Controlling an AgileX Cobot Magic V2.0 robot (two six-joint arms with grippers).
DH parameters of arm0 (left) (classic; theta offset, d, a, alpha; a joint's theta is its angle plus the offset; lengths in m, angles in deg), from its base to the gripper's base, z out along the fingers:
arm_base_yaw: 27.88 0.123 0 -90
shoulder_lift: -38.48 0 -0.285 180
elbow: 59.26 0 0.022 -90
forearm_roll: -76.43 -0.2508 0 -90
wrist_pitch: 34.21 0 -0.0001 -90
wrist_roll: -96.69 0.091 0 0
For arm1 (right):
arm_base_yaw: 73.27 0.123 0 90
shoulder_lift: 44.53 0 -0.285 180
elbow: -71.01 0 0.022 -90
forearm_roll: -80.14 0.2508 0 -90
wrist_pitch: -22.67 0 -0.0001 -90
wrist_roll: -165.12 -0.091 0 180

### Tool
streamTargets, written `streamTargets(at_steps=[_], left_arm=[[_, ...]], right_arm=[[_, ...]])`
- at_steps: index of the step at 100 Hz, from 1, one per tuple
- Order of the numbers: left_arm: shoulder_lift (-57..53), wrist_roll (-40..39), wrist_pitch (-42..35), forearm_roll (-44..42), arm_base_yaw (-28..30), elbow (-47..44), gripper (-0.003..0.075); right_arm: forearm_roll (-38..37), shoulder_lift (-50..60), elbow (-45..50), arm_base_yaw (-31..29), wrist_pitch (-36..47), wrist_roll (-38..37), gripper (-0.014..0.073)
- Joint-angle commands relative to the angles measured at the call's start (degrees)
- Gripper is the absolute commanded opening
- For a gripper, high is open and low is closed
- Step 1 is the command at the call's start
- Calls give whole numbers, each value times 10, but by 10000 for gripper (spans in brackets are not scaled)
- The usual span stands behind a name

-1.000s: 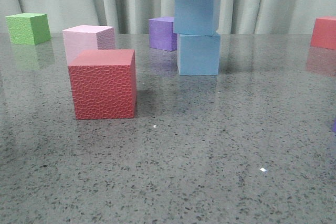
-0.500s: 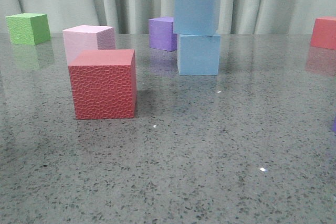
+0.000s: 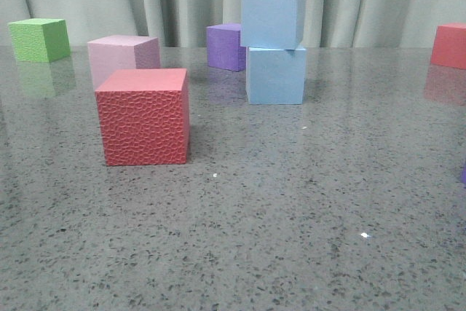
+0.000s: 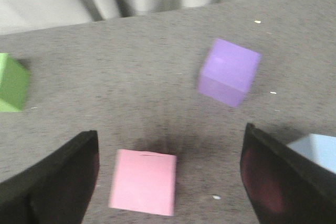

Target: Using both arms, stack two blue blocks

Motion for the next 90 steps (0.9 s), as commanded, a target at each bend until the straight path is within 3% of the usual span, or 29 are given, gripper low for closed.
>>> streamTargets(at_steps=[1,25,44,90], left_arm=[[-44,28,-16,12,37,18,537],[-76,101,9,45,110,17,536],[-133,130,-3,72,142,-39,536],[-403,113,-168,70,177,-424,536]], right_arm=[[-8,6,-13,0,32,3,591],[-7,6,-13,0,32,3,591],[-7,6,-13,0,32,3,591],[-7,6,-13,0,28,3,591]])
